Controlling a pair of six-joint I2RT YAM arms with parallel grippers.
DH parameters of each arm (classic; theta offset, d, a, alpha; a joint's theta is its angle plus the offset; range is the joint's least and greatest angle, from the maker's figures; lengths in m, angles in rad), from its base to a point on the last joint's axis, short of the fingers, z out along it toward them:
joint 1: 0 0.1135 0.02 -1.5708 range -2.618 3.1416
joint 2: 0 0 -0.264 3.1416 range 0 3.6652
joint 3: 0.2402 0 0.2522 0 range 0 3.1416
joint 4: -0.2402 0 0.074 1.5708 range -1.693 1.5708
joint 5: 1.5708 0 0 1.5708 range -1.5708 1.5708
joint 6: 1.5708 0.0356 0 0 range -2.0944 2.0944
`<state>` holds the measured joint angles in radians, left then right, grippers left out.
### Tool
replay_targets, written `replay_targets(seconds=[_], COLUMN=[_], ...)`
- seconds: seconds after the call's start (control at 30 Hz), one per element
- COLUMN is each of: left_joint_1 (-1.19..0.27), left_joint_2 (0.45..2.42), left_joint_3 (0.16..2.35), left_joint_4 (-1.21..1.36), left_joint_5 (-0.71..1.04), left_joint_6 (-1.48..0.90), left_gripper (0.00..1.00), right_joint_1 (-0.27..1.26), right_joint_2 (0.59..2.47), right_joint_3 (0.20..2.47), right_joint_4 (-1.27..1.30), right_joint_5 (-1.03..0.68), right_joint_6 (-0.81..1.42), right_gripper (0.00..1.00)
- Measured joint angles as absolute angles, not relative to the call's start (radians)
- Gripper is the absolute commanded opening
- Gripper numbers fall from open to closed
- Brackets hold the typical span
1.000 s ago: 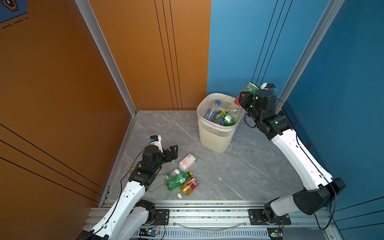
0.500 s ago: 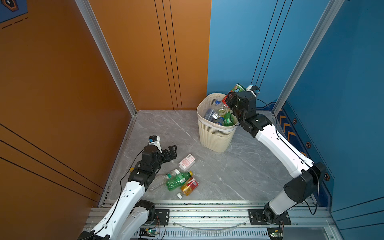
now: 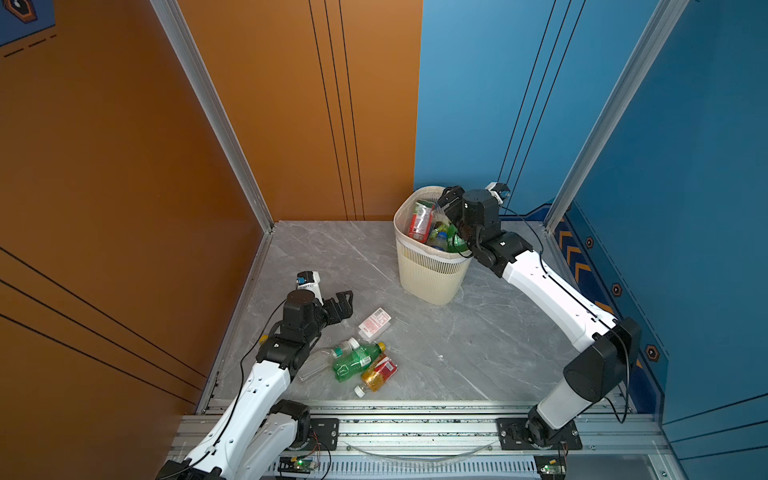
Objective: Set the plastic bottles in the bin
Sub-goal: 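Carry the juice bottle with the right gripper over the wastebasket and release it, then withdraw the right gripper while the left gripper grasps the pink-labelled clear bottle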
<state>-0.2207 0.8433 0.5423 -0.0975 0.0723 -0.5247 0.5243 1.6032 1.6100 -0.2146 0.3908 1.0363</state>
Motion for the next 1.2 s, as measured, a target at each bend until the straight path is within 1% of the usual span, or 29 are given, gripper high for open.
replay_targets(seconds=[0.17,0.27,0.43,0.53,0.63,0.77,1.0,1.2], left_joint_1=[-0.221,-0.221,-0.223,-0.236,-0.264,-0.34,-0.513,-0.558], left_joint_2=[0.864,0.881,0.907,0.918,0.934,0.983,1.113,1.255], left_joint_3=[0.542,0.542,0.542,0.543,0.553,0.596,0.676,0.74], left_joint_4=[-0.098,-0.097,-0.098,-0.103,-0.131,-0.212,-0.323,-0.364], left_joint_5=[0.083,0.096,0.116,0.125,0.133,0.126,0.017,-0.023], left_joint_6=[-0.525,-0.525,-0.525,-0.521,-0.51,-0.475,-0.392,-0.335], left_gripper=[0.98,0.98,0.98,0.98,0.98,0.98,0.98,0.98], right_joint_1=[0.51,0.509,0.496,0.479,0.468,0.447,0.413,0.387], right_joint_2=[1.376,1.179,0.828,0.694,0.639,0.625,0.646,0.643], right_joint_3=[1.412,1.246,0.884,0.732,0.675,0.667,0.666,0.652], right_joint_4=[-0.224,-0.217,-0.196,-0.247,-0.3,-0.323,-0.321,-0.321], right_joint_5=[0.382,0.387,0.403,0.407,0.406,0.404,0.363,0.331], right_joint_6=[0.993,0.927,0.847,0.845,0.845,0.845,0.845,0.845], right_gripper=[1.0,1.0,1.0,1.0,1.0,0.99,1.0,1.0])
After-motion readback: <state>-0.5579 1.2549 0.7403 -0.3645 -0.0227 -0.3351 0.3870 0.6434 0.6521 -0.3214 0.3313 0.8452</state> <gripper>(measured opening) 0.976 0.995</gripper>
